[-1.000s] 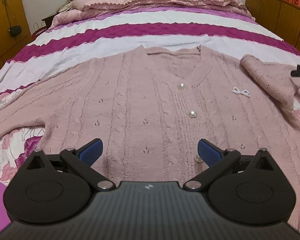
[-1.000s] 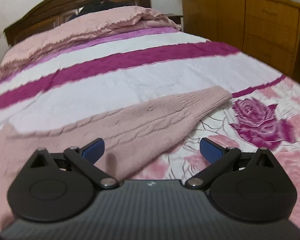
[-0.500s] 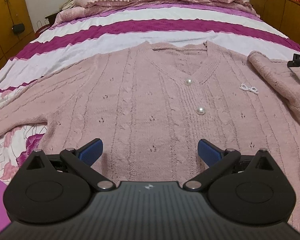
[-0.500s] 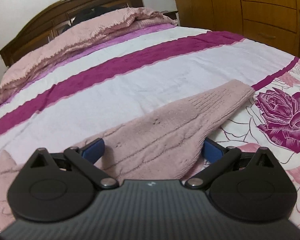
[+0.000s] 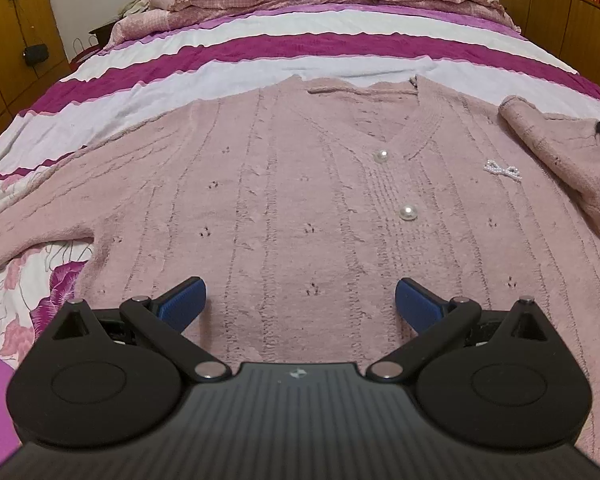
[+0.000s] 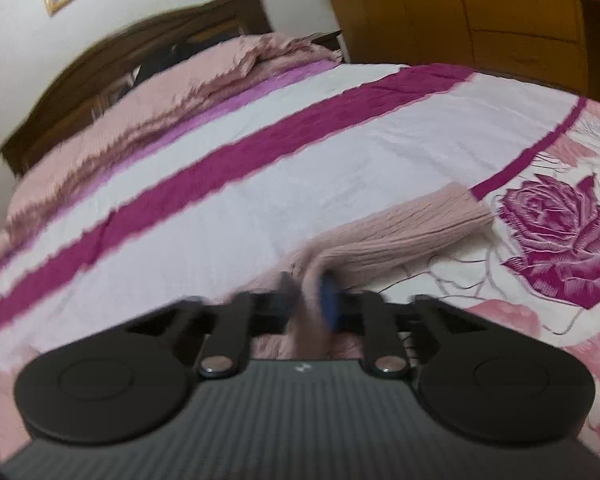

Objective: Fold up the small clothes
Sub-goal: 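Grasp the folded sleeve cuff with the right gripper, then lift the sleeve with the right gripper and fold the cardigan side inward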

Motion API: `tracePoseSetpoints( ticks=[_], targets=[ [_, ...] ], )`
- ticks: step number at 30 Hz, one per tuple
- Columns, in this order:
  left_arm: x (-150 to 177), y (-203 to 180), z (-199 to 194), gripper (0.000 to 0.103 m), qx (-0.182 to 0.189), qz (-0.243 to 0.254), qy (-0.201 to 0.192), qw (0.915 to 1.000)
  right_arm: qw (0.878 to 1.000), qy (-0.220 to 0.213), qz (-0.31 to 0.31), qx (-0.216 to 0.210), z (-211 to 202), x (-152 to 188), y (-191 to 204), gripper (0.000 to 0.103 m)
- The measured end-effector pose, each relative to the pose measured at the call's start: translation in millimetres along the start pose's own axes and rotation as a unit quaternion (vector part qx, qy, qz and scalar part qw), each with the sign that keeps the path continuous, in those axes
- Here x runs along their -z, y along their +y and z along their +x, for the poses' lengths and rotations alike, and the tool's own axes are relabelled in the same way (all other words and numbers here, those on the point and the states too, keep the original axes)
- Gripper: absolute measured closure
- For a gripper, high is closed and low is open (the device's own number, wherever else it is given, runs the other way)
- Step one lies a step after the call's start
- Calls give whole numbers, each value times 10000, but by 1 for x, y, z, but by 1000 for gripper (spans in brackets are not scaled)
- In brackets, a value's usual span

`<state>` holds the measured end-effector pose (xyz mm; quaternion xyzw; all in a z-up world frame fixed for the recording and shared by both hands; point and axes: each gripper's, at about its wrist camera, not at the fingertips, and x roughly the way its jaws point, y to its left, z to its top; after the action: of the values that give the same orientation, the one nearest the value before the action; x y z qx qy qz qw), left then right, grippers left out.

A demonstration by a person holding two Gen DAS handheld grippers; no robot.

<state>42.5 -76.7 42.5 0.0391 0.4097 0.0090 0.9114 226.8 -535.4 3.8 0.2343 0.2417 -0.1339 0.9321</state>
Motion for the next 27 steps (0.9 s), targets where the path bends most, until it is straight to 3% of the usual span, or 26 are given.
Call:
tracePoseSetpoints(
  ticks=[10,19,25,27],
  targets=[
    [1,5,-13,0,43,-60,-133,9999,9955,-933,-51,176,-84,-34,-24,94],
    [8,16,-28,0,64,-188,-206,9996,9892,-1212,22,830,-126,-52,-49,94],
    [8,27,-38,0,73,-306,-302,9990,9796,-1607,-115,1204,-153,-52,-40,94],
    [10,31,-41,0,60,-364,-315,9988,9715,-1927,-226,1365,-169,-49,-33,96]
  ],
)
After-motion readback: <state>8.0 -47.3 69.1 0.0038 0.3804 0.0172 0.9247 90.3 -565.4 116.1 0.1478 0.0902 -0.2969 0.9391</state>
